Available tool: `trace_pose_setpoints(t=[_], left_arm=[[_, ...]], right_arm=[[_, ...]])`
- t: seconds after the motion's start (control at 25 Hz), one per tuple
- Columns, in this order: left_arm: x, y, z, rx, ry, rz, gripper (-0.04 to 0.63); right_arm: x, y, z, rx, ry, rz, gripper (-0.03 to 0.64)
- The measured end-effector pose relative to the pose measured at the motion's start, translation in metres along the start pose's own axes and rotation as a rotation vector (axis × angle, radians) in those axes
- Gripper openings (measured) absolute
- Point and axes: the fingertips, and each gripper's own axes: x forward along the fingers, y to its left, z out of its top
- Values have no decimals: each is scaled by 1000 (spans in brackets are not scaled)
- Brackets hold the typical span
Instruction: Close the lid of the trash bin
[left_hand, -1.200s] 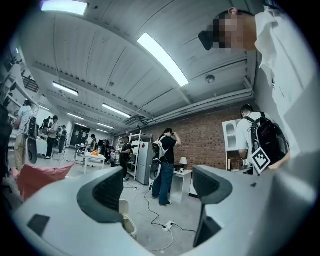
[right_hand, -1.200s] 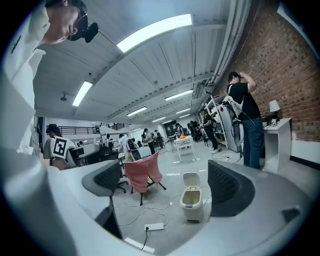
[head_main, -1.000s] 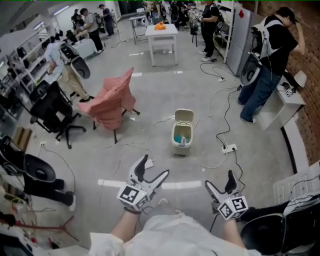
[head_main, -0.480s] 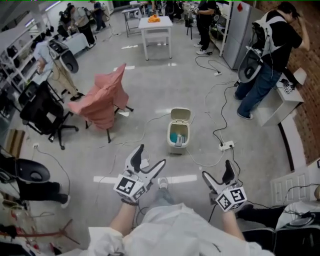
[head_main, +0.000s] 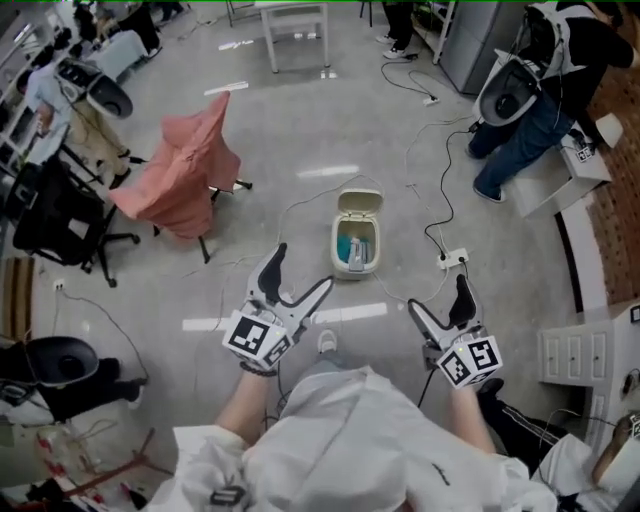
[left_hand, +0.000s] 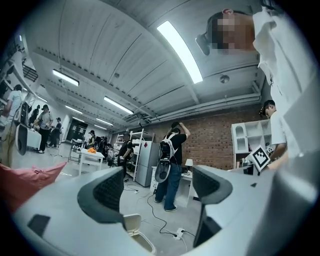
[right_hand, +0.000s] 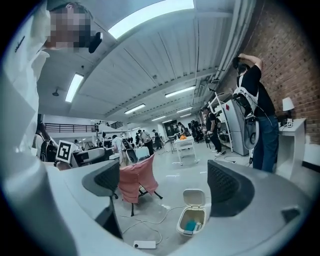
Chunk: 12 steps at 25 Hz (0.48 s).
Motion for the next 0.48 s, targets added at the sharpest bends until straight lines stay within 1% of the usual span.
trace_pose_setpoints(t=[0.24, 0.48], left_arm=[[44, 57, -7, -12, 32, -33, 419], [83, 84, -18, -23, 66, -55, 419]], right_arm=[[62, -17, 0, 11, 18, -29, 540], [97, -38, -2, 24, 33, -51, 540]])
